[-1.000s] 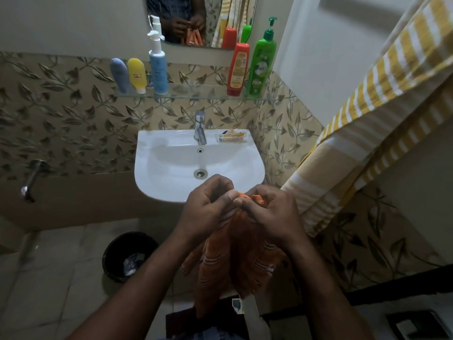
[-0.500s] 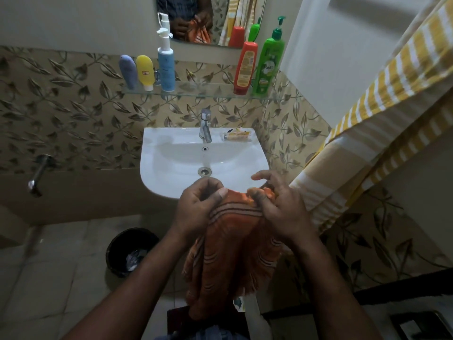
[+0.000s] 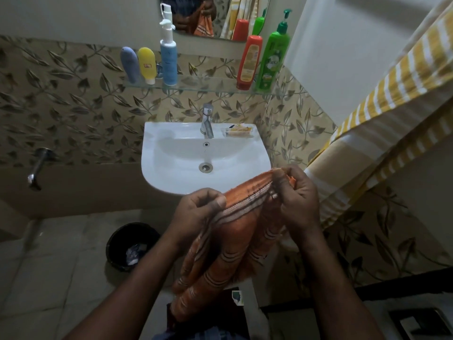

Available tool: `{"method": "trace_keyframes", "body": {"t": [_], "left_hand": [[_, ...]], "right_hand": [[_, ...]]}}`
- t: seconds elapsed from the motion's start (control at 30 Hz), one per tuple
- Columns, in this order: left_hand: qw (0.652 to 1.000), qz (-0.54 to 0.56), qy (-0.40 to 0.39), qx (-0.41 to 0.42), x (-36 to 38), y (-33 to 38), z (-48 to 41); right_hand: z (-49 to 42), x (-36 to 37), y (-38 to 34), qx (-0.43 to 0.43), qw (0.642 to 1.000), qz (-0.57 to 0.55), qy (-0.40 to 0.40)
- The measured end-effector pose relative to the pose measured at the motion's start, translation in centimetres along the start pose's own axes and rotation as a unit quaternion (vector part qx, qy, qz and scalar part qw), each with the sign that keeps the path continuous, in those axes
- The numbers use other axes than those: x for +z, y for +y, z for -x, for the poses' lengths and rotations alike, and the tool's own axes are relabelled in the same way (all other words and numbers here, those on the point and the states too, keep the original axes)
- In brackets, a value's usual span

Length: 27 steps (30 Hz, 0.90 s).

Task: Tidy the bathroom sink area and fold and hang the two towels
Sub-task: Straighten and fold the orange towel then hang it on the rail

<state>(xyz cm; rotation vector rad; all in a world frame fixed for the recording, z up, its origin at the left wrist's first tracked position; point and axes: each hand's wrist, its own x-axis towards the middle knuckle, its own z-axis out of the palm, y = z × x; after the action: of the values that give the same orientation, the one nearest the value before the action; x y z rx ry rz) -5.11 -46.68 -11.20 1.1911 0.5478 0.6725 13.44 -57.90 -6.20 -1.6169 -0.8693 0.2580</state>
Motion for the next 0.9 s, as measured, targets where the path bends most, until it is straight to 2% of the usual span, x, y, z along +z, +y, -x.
{"method": "trace_keyframes", "body": {"t": [0.17, 0.3, 0.4, 0.47, 0.53, 0.6, 0.73, 0.8, 0.9], "left_hand": [[0.997, -0.043, 0.029, 0.049, -0.3, 0.9, -1.0], [0.996, -0.072, -0.016, 0.051, 1.0, 1.3, -1.3], [0.999, -0.013, -0.037, 0.028, 1.2, 1.7, -1.7], [0.997, -0.028, -0.065, 0.008, 0.6, 1.9, -1.8], [0.991, -0.066, -0.111, -0.022, 0.1, 1.5, -1.9], [0.987, -0.089, -0.128, -0.032, 0.0, 1.0, -1.8], [0.998, -0.006, -0.066, -0.014, 0.5, 1.0, -1.7], [0.999, 0.029, -0.032, -0.002, 0.4, 1.4, -1.9], [0.999, -0.031, -0.014, 0.026, 0.7, 1.7, -2.3]], "right_hand": [[0.9, 0.6, 0.2, 0.001, 0.995, 0.068, -0.073], [2.1, 2.5, -0.7, -0.009, 0.956, 0.216, -0.196], [1.8, 2.6, -0.8, -0.048, 0.961, 0.219, -0.164], [1.3, 2.0, -0.8, -0.045, 0.978, 0.156, -0.127], [0.8, 1.3, -0.9, -0.006, 0.995, 0.050, -0.083], [0.2, 0.6, -0.9, 0.014, 0.999, -0.001, -0.043], [-0.6, -0.5, 0.0, -0.026, 0.998, 0.052, -0.019], [-0.3, -0.4, 0.6, -0.017, 0.998, 0.051, -0.028], [0.5, 0.7, 1.2, 0.038, 0.993, 0.056, -0.096]]}}
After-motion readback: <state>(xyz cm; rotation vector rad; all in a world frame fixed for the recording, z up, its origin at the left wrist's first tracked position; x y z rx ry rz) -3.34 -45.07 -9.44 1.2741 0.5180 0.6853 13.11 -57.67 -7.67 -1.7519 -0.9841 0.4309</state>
